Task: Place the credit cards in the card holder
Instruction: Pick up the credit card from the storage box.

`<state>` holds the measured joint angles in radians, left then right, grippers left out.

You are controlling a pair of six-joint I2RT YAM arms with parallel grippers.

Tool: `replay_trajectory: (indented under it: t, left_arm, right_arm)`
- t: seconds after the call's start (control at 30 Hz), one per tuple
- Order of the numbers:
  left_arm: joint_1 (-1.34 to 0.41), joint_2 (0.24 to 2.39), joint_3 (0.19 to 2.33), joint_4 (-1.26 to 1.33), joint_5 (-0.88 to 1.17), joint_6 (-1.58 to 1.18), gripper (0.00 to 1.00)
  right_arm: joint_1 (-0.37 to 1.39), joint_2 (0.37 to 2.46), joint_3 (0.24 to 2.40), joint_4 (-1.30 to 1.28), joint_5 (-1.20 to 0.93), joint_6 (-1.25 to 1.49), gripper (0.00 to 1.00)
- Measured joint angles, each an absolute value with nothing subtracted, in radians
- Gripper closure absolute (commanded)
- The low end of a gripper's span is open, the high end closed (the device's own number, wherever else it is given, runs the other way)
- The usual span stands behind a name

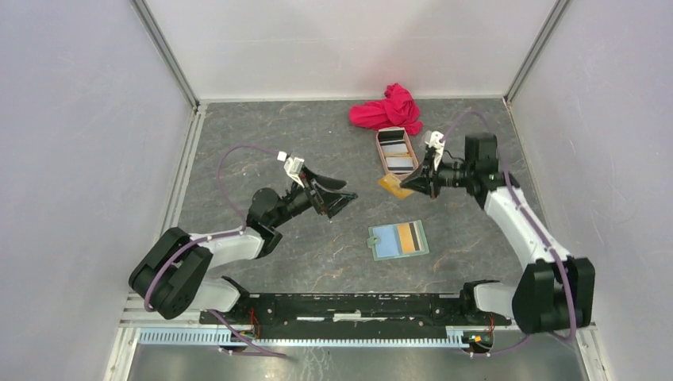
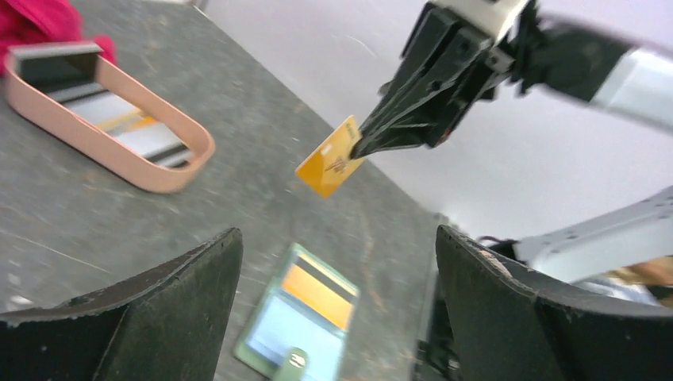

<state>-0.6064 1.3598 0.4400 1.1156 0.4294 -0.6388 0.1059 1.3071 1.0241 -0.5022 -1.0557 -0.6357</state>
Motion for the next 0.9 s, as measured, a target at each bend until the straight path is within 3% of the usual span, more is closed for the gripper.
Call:
replay_trajectory:
  t: [0.17, 0.37, 0.63, 0.9]
  left_arm:
    - [-0.658, 1.319, 0.336, 1.216, 0.432, -0.828, 0.05]
    - [-0.78, 1.293, 0.304, 1.229, 0.33, -0.916, 0.06]
    - [-0.824, 1.424, 0.3, 1.283, 0.18, -1.031, 0.14]
    - [-0.87, 1.628, 0.413, 1.39, 0.155, -1.104, 0.37]
  right_arm:
    - [0.083, 1.142, 0.634, 0.045, -1.106, 0.028, 1.0]
    - [0.067, 1.112, 0.445, 0.441, -1.076, 0.595, 1.0]
    - [0.064, 1.093, 0.367, 0.712, -1.063, 0.987, 1.0]
    - [0.086, 1.155, 0.366, 0.809, -1.08, 1.104, 1.0]
